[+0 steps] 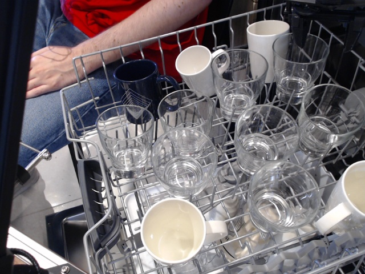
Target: Pick up glass cup
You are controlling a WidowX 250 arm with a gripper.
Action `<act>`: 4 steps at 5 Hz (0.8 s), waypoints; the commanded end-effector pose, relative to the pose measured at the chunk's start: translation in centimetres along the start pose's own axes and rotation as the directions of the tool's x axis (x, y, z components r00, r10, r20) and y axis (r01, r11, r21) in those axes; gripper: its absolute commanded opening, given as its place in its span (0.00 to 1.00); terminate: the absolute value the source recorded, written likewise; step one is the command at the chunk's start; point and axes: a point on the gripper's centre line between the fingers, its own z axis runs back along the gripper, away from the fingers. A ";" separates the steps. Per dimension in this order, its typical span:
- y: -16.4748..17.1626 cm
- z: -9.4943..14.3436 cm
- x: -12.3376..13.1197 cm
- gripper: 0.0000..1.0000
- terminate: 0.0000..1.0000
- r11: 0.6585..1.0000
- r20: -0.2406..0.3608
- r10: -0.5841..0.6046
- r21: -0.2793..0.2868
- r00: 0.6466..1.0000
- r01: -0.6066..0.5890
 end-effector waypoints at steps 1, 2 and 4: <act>0.0 0.0 0.0 1.00 0.00 1.000 0.000 0.000 0.000 1.000 0.000; -0.1 -1.4 0.3 1.00 0.00 1.000 0.037 0.007 0.005 0.999 -0.007; 0.2 -4.6 1.3 1.00 0.00 1.000 0.128 0.025 -0.011 0.991 -0.023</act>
